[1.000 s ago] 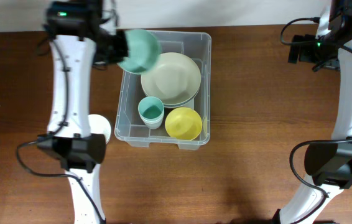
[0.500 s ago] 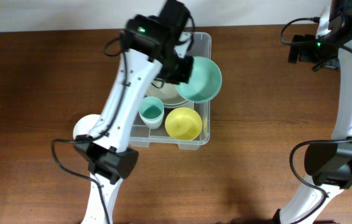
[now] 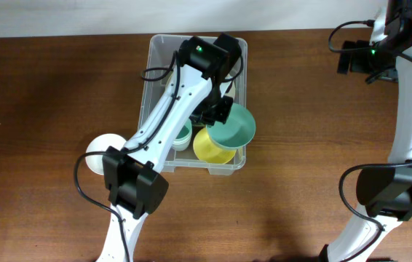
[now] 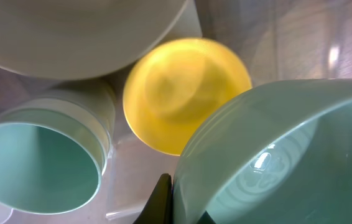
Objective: Pack container
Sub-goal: 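Lift and carry the mint green bowl over the container, then lower the mint green bowl onto the yellow bowl and release, then retract the left arm and move it to the white bowl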
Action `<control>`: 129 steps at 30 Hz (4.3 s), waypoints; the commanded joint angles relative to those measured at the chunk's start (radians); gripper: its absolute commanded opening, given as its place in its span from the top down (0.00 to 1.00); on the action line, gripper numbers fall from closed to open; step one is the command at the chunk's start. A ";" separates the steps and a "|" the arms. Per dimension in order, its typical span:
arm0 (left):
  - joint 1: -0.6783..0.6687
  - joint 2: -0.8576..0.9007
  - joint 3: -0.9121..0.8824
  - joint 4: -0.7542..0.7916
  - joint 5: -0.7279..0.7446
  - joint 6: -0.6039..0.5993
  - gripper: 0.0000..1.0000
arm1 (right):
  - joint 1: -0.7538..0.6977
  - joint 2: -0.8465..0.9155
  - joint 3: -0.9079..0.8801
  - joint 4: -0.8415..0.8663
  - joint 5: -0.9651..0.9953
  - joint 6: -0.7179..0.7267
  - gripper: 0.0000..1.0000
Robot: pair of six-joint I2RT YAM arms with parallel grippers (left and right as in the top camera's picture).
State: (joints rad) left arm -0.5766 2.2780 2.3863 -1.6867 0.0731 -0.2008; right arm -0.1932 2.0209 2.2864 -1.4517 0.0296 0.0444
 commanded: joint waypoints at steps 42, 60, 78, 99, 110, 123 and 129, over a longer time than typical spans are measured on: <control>-0.127 -0.534 -0.728 0.526 -0.391 -0.097 0.99 | -0.004 -0.003 -0.003 0.000 0.005 -0.002 0.01; -0.003 -0.537 -0.811 0.636 -0.114 -0.057 0.99 | -0.004 -0.003 -0.003 0.000 0.005 -0.002 0.01; -0.021 -0.415 -0.815 0.685 -0.121 -0.056 1.00 | -0.004 -0.003 -0.003 0.000 0.005 -0.002 0.01; 0.010 -0.429 -0.548 0.521 -0.238 -0.056 0.69 | -0.004 -0.003 -0.003 0.000 0.005 -0.002 0.01; 0.348 -0.571 -0.372 0.255 -0.418 -0.266 0.69 | -0.004 -0.003 -0.003 0.000 0.005 -0.002 0.01; 0.746 -0.578 -0.689 0.327 -0.199 -0.325 0.82 | -0.004 -0.003 -0.003 0.000 0.005 -0.002 0.01; 0.760 -0.578 -0.999 0.574 -0.065 -0.250 0.91 | -0.004 -0.003 -0.003 0.000 0.005 -0.002 0.01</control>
State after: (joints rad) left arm 0.1936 1.7058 1.5032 -1.1748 -0.0982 -0.4923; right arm -0.1932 2.0209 2.2864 -1.4517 0.0296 0.0444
